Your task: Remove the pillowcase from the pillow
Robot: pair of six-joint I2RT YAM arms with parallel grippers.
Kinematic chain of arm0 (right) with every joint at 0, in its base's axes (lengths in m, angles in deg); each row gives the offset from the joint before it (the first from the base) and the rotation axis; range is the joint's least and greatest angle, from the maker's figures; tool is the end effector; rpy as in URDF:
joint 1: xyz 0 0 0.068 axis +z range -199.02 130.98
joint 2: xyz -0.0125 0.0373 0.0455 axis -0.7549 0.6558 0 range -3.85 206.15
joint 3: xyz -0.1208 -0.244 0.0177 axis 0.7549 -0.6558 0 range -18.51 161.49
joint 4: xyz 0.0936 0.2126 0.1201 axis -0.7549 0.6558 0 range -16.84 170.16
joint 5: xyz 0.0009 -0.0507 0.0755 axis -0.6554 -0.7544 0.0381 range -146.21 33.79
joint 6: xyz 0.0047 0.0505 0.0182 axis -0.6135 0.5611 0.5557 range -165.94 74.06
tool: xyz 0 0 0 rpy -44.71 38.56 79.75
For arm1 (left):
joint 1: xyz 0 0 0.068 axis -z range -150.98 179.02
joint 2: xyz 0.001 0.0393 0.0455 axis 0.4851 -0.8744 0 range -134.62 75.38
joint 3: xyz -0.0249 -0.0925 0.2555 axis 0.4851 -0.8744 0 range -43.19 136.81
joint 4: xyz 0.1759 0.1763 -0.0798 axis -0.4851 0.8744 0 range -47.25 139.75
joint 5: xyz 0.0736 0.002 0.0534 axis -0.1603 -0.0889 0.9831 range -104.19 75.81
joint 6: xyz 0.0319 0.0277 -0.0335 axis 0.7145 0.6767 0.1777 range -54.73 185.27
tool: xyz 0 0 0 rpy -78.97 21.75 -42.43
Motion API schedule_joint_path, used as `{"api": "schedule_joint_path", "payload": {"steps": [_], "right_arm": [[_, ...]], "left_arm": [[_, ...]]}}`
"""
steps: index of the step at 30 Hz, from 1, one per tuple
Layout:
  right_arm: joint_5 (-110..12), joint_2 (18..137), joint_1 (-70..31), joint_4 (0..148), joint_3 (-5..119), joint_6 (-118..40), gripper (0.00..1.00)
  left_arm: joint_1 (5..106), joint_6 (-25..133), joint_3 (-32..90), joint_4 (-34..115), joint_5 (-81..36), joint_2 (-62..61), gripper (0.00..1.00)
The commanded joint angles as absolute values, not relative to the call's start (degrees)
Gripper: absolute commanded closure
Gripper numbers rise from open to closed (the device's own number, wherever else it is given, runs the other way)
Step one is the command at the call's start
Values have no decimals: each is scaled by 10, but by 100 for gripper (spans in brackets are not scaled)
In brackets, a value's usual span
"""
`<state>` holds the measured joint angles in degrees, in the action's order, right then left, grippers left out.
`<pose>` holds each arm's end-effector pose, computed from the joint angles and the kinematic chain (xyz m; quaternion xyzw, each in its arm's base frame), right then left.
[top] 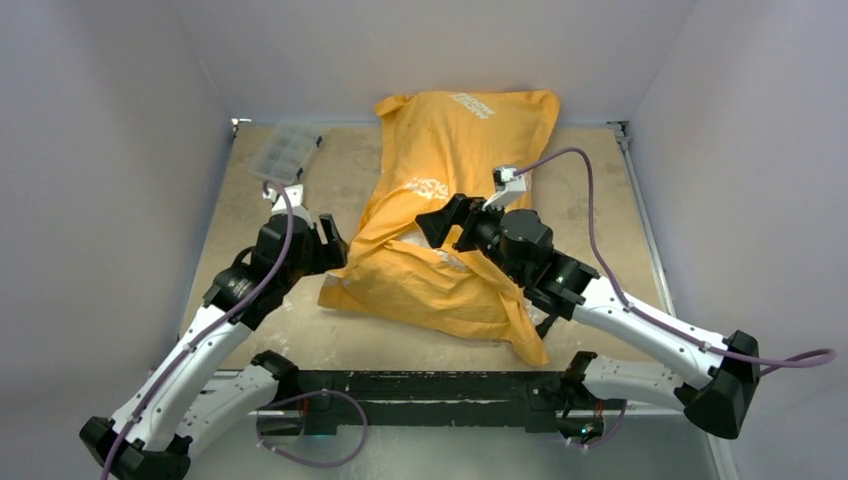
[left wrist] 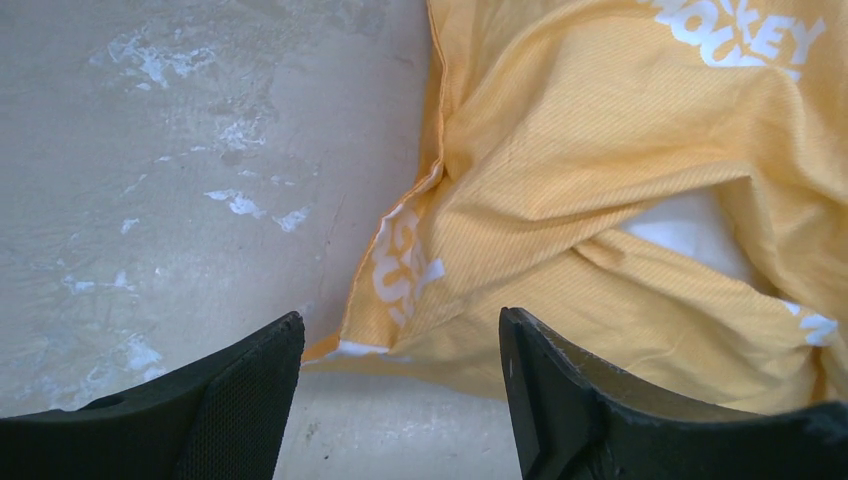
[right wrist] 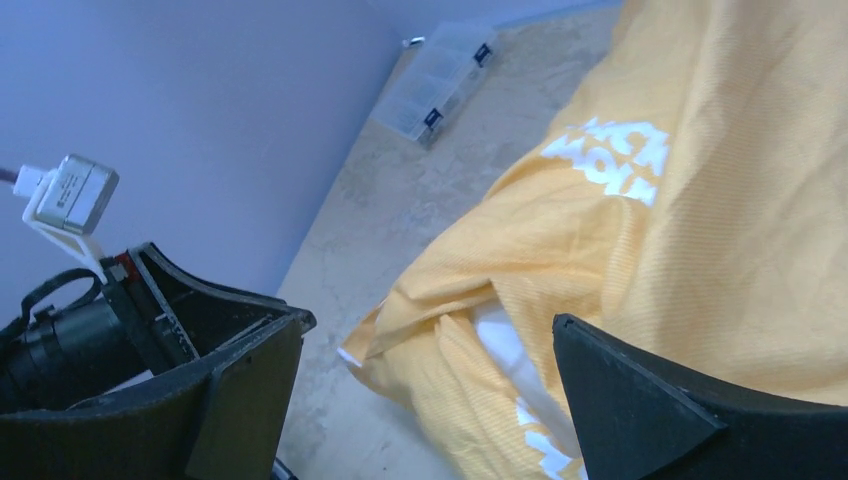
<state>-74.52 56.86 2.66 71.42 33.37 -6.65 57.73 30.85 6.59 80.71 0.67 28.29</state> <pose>0.1633 0.1885 0.3522 0.0249 0.7470 0.3824 0.5432 0.1540 -0.0740 0.3157 -0.1032 0.8766 -0.1408 0.4485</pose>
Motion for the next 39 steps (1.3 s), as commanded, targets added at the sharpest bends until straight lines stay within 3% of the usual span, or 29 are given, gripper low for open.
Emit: {"api": "schedule_joint_path", "payload": {"steps": [1,16,25,29,36,39], "right_arm": [[-642,602,34,705,363,-157,2],[-636,785,38,747,445,-214,3],[-572,807,67,780,449,-236,6],[-571,817,97,794,442,-225,13],[-502,808,190,771,438,-218,37],[-479,827,221,741,425,-210,39]], "left_arm": [[581,335,74,838,4,336,29],[581,365,8,764,26,460,27],[569,364,4,763,22,460,27],[539,371,-1,753,-14,452,27],[484,380,-7,737,-72,431,27],[477,382,-9,734,-87,418,27]]}}
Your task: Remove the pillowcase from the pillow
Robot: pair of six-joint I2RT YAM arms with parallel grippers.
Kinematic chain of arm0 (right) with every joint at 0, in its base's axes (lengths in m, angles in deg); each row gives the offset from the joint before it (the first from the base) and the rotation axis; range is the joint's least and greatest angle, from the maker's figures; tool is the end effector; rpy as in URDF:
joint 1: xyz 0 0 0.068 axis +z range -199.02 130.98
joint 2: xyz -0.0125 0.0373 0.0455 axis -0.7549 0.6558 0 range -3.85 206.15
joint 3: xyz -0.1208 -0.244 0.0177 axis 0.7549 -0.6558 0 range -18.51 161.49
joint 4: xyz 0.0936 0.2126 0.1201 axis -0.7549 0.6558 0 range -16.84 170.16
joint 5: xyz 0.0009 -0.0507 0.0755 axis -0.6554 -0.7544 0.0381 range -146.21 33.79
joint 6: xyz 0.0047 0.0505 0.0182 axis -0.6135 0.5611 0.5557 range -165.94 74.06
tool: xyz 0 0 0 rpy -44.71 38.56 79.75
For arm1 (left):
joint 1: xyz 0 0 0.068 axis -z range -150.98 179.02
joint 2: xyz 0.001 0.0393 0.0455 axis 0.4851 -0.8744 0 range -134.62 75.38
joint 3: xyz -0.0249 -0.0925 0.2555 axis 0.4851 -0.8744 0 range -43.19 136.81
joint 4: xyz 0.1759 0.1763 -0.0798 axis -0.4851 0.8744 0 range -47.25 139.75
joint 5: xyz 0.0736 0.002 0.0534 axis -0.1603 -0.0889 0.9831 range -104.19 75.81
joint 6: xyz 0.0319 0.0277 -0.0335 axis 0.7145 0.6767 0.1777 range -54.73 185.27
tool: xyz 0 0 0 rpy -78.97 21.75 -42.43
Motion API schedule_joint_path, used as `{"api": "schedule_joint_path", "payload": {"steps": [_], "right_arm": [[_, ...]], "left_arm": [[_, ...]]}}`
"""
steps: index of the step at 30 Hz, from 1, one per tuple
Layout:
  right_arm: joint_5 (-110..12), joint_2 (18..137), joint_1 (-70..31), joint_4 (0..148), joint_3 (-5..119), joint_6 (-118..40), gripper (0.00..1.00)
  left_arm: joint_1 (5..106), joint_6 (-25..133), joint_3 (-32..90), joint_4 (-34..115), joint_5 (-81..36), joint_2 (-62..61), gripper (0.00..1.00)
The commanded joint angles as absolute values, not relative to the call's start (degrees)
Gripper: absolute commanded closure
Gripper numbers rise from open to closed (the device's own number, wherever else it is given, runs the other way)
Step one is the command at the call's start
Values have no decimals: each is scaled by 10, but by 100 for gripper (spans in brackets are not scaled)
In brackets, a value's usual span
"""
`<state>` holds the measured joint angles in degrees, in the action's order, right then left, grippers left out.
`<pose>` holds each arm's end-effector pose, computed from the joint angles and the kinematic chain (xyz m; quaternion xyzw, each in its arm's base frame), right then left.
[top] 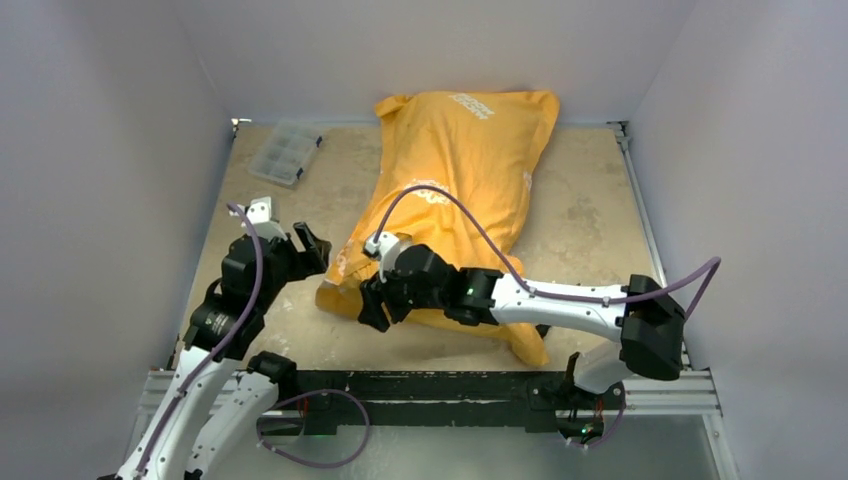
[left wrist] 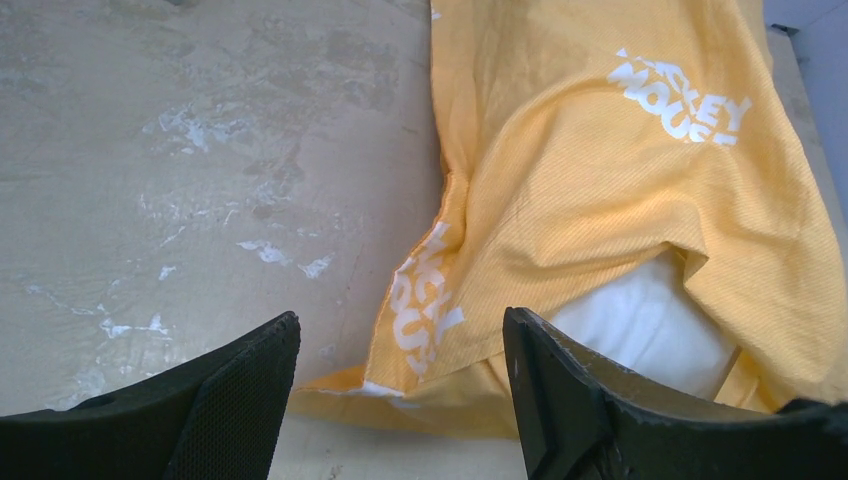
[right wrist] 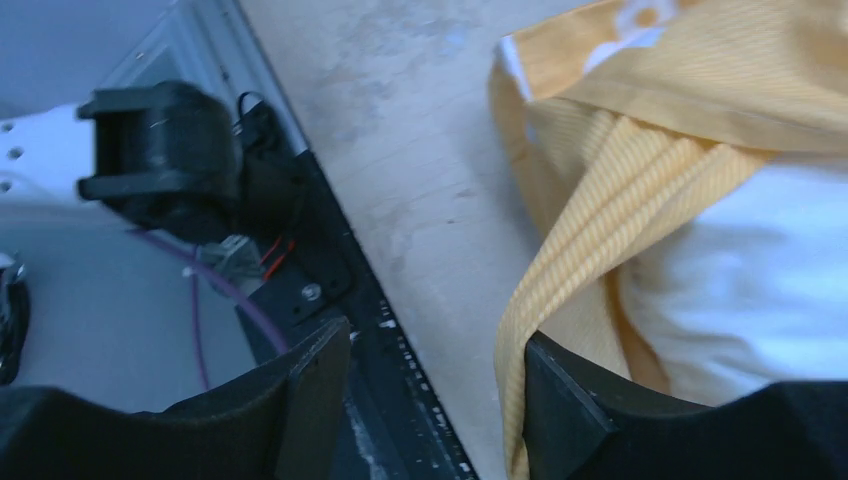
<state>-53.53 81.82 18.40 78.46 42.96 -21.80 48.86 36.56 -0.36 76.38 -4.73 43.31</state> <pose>0.1304 0.3178 0.2772 -0.3294 0.7984 0.3750 0.3367 0.1208 -0.0374 0.3160 -0.1096 0.8244 -0.1639 0.5305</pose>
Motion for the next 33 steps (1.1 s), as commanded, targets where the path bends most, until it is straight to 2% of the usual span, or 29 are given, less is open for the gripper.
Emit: {"api": "schedule_joint_path", "payload": {"steps": [1,6,13,19,24,29,33], "right_arm": [[-478,842,228,735,419,-206,39],[-500,909,249,687,389,-182,38],[-568,982,274,716,425,-163,27],[-660,877,276,763,449,-135,18],[-713,796,276,789,459,-128,4],[-817,759,276,867,476,-84,2],[-857,743,275,877,476,-53,4]], "left_arm": [[477,382,-9,734,-90,415,27],[477,371,-12,735,-101,387,27],[477,323,-23,734,-166,335,27],[477,296,-49,724,-191,335,28],[478,296,-50,719,-212,329,28],[480,289,-55,711,-249,316,28],[492,275,-59,702,-252,317,27]]}}
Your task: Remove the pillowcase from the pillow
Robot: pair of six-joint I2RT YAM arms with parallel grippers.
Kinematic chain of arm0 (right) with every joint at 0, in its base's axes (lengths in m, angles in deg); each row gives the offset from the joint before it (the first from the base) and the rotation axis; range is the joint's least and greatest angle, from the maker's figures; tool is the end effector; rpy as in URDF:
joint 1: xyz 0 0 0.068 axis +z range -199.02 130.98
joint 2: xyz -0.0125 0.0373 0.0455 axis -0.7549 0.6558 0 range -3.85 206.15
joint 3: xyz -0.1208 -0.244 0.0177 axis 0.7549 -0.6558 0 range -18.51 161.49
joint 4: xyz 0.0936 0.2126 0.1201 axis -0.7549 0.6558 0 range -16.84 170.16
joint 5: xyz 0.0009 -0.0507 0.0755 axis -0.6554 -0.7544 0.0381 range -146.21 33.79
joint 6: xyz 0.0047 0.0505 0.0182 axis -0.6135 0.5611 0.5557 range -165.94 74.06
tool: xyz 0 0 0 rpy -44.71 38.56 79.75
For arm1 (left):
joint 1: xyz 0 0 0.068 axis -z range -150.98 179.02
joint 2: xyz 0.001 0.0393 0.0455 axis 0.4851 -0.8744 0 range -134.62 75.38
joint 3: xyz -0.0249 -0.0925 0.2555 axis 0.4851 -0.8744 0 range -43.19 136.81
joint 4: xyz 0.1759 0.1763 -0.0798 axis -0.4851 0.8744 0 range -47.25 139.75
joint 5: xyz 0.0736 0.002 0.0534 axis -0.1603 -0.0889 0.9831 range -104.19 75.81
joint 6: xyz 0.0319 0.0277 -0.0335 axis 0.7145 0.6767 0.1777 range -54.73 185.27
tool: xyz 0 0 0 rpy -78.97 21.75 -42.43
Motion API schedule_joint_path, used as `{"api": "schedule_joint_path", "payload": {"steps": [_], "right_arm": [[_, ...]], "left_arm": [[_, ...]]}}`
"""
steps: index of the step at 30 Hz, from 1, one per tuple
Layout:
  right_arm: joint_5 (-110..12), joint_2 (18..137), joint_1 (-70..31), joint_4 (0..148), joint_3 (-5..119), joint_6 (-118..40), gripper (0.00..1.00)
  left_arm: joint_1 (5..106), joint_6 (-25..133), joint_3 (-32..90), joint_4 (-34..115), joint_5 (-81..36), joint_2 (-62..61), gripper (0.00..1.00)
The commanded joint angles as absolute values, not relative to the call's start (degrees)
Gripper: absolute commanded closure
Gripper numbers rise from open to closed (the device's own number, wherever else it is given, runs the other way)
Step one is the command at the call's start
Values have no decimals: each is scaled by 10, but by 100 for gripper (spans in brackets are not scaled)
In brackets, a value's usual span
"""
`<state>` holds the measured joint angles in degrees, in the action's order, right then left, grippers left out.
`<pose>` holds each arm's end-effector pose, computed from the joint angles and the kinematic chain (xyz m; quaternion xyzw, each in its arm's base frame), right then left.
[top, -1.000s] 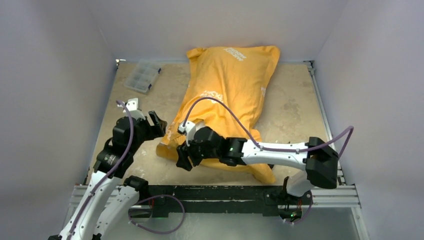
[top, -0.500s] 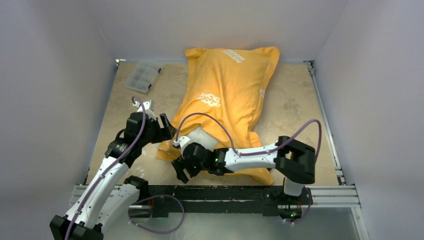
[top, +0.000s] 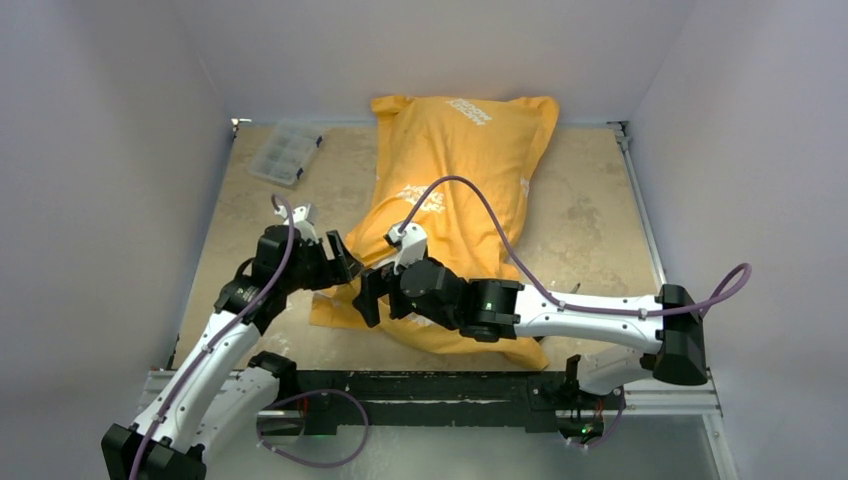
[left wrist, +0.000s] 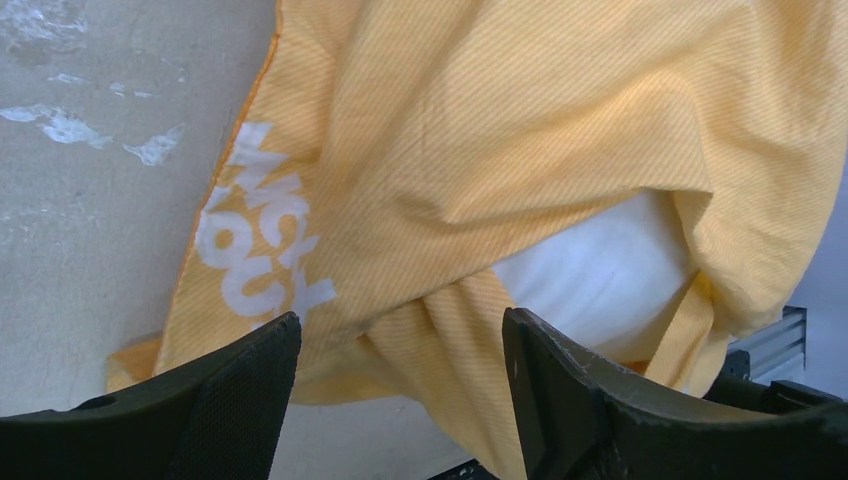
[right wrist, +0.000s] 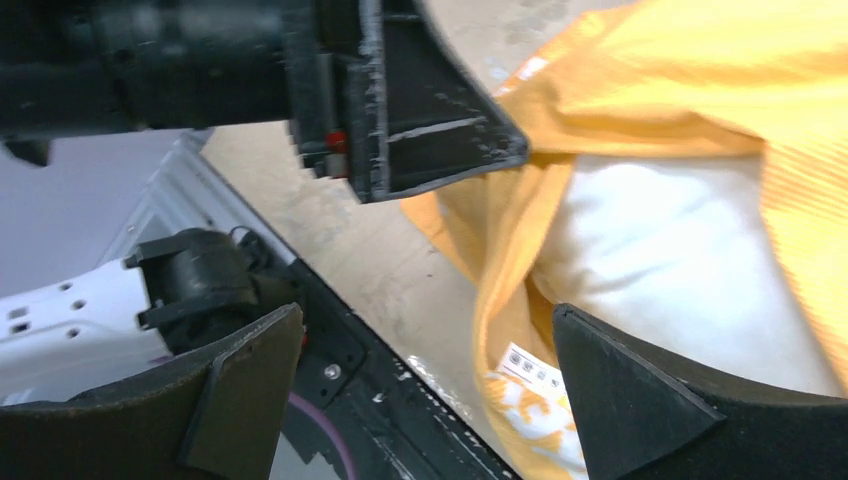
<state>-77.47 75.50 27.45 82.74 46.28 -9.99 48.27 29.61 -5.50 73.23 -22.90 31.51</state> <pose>0.0878 0.3093 0.3257 -0.1916 0.8086 0.3579 0.4258 0.1561 -0.0603 0.2646 -0.0934 0.8868 -0.2666 0.3659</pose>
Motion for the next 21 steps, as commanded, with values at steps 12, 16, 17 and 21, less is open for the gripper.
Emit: {"api": "schedule_joint_path", "payload": {"steps": [12,16,17,21], "right_arm": [[-945,758,259,929,450,40,1],[-978,748,252,939,448,72,1],[-980,744,250,936,446,70,1],[-974,740,246,907,440,43,1]], "left_arm": [[584,190,-68,634,-194,279,27],[623,171,-79,635,-150,267,28],[637,167,-84,639,-136,269,30],[656,153,-129,660,-94,305,42]]}}
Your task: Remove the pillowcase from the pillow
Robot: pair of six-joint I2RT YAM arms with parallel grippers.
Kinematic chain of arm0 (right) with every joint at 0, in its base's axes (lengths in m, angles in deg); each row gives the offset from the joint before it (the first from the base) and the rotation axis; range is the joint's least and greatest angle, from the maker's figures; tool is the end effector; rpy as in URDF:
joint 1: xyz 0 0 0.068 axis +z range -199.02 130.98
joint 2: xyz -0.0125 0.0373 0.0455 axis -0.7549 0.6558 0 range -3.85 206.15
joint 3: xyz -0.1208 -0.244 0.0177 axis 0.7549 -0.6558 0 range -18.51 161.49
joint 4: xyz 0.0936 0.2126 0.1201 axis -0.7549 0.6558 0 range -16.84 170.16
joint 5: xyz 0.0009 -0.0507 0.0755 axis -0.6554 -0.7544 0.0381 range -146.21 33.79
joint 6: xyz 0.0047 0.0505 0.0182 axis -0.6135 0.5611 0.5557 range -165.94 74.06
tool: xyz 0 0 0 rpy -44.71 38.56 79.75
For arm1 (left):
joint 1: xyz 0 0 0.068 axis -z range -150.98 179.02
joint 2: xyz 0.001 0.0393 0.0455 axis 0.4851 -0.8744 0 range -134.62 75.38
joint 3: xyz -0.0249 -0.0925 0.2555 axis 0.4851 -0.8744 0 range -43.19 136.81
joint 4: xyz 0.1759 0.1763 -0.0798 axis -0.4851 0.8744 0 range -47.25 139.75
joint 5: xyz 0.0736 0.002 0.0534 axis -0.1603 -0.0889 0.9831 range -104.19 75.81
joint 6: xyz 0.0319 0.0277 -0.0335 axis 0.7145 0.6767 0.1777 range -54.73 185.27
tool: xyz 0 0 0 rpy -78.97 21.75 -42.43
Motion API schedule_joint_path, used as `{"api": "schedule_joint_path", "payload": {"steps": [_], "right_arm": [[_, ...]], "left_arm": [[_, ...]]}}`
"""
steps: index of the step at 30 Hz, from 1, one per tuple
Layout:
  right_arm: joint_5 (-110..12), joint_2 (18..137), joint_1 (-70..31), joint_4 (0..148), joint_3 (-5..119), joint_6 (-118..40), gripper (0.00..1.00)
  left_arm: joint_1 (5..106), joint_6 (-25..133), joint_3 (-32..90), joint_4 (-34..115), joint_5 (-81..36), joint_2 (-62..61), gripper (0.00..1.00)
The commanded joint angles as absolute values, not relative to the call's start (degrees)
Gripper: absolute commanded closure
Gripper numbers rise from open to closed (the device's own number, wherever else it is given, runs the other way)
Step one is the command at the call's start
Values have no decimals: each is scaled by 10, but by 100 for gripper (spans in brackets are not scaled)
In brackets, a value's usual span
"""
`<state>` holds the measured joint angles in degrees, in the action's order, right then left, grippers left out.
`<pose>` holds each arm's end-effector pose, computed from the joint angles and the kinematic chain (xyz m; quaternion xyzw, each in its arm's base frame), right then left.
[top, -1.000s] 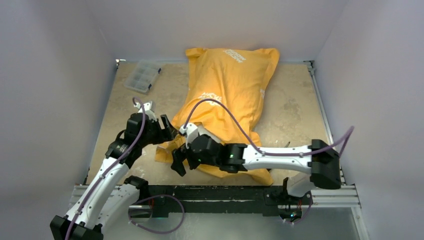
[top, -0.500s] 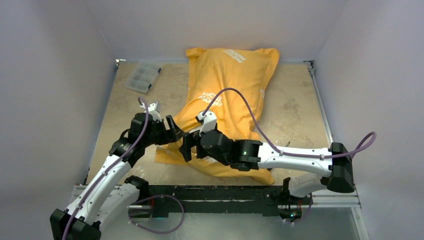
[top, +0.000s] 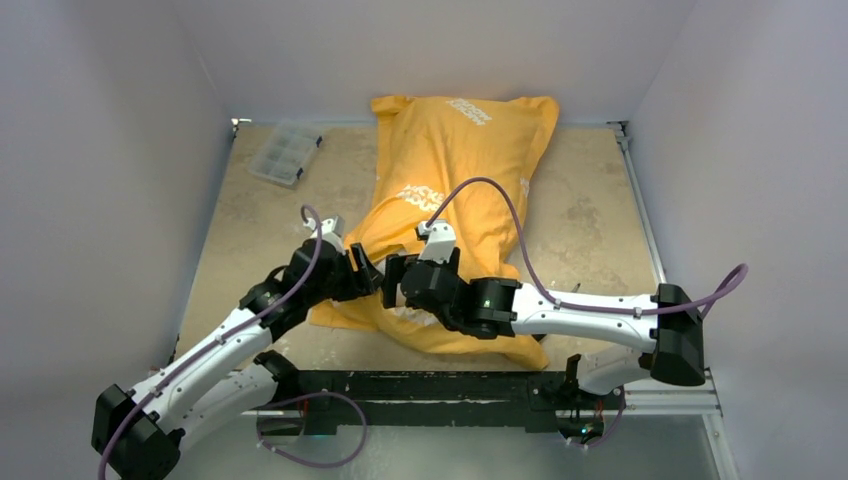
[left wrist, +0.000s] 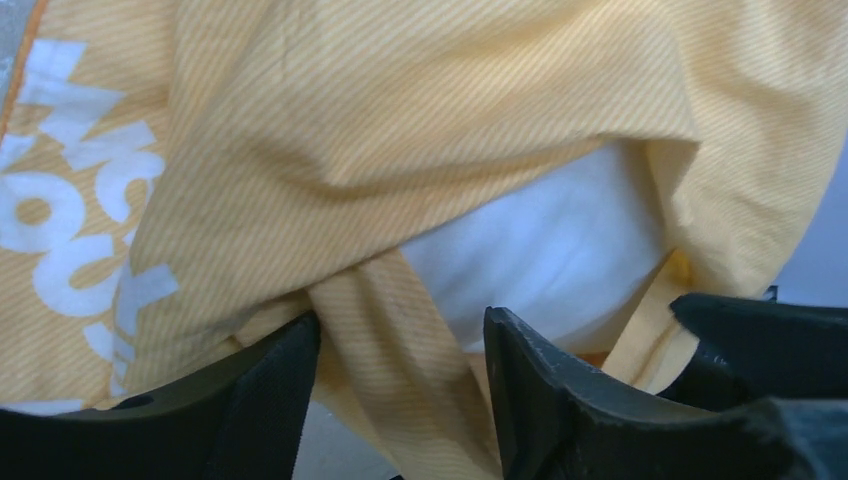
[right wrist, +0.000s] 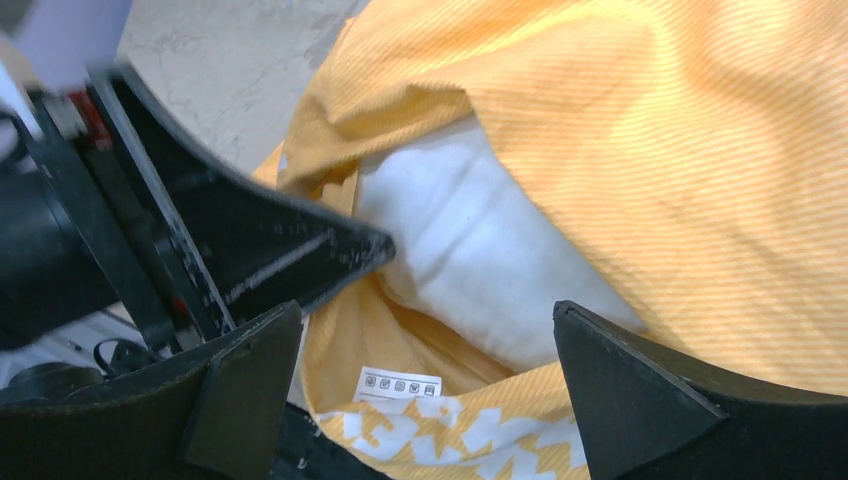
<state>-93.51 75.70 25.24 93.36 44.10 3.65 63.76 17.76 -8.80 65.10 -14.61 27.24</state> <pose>0.1037 0.2882 0.2974 -0.0422 0.8593 0.2373 0.4511 0.1515 -0.1054 0.2456 -0.0974 0.8861 -0.3006 0.3392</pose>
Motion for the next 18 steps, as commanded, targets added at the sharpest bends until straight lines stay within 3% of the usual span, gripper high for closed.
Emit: {"api": "schedule_joint_path", "payload": {"steps": [1,5,11,18], "right_arm": [[-971,743,246,905,440,37,1],[-963,766,246,887,446,6,1],[-937,820,246,853,482,-62,2],[-976,898,237,918,513,-24,1]], "left_arm": [[656,151,-142,665,-92,316,45],[657,142,-189,675,-114,337,58],[661,129,-202,699,-113,373,97],[661,129,-201,700,-102,364,100]]}}
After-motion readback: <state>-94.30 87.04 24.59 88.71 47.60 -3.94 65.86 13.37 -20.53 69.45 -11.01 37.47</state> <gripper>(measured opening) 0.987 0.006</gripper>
